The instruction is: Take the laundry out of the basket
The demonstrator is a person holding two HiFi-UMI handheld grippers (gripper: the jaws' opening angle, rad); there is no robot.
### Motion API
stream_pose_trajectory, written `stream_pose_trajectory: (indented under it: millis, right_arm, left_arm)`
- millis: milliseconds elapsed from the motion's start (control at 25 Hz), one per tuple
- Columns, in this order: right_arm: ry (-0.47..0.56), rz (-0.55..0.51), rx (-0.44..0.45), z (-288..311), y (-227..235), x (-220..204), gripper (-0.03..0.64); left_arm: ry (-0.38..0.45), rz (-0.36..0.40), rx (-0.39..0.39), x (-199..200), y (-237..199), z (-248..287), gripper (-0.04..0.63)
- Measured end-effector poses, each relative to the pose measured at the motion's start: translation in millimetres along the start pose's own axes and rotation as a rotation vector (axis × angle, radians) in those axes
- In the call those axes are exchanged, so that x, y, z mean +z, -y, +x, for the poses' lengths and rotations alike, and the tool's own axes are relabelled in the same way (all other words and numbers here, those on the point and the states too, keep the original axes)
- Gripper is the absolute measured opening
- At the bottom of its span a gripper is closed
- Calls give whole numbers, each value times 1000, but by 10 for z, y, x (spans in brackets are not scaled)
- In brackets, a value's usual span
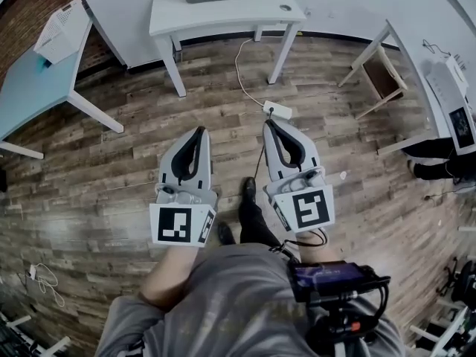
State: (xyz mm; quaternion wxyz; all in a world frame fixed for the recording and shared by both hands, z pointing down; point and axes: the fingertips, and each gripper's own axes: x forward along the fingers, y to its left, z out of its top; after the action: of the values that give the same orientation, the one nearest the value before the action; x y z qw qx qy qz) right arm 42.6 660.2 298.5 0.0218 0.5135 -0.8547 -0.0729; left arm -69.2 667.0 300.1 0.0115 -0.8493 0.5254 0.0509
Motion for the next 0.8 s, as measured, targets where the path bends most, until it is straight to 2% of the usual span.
stream_pose_trajectory:
  millis: [280,480,800]
  right_arm:
    - [4,37,6,568,492,-203,8]
    - [8,46,29,1046,933,-270,8]
    - [36,58,67,1546,1387,-266,8]
  left_arm:
    - [-38,33,1,-131,-132,692,8]
    - [-54,49,30,-152,-250,1275,8]
    - [-30,93,75,-29,-353,1877,8]
